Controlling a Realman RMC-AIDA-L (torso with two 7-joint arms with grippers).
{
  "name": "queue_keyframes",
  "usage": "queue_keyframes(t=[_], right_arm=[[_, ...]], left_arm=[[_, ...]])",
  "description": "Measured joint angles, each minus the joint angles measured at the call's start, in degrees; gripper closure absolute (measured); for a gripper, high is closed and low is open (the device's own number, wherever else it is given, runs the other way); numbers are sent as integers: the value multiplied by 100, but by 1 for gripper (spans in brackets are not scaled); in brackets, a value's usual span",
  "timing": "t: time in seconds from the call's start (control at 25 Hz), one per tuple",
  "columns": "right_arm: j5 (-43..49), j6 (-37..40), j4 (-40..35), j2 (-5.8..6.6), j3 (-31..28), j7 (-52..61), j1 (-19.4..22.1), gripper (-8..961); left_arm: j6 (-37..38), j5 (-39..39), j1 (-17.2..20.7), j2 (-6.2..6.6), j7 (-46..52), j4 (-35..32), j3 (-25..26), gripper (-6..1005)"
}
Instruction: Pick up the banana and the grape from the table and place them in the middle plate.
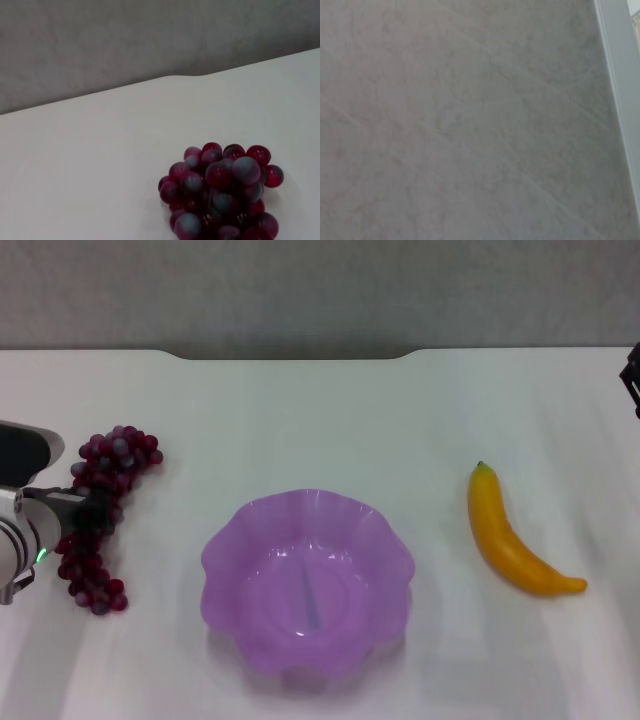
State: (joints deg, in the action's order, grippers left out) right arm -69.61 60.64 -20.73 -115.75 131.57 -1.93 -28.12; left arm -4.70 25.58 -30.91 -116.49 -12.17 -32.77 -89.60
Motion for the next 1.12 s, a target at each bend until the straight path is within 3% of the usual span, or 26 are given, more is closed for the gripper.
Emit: queue_keyframes(t=[0.32,0.48,0.88,1.12], right_arm=[[-9,-3,25,0,-35,0,44,62],[-9,-84,26,0,-49,0,43,62],[-9,-131,25,0,-67,0,53,61],[-15,-133,25,0,-71,0,57,62]], left_arm=[[209,0,107,-22,-12,-195,-51,796],[200,0,321,-23,1,-667,-152,798],[156,0,455,-12,-13,-1091,-187,799],[-385,-34,731,13,-7,-1921,-145,799]])
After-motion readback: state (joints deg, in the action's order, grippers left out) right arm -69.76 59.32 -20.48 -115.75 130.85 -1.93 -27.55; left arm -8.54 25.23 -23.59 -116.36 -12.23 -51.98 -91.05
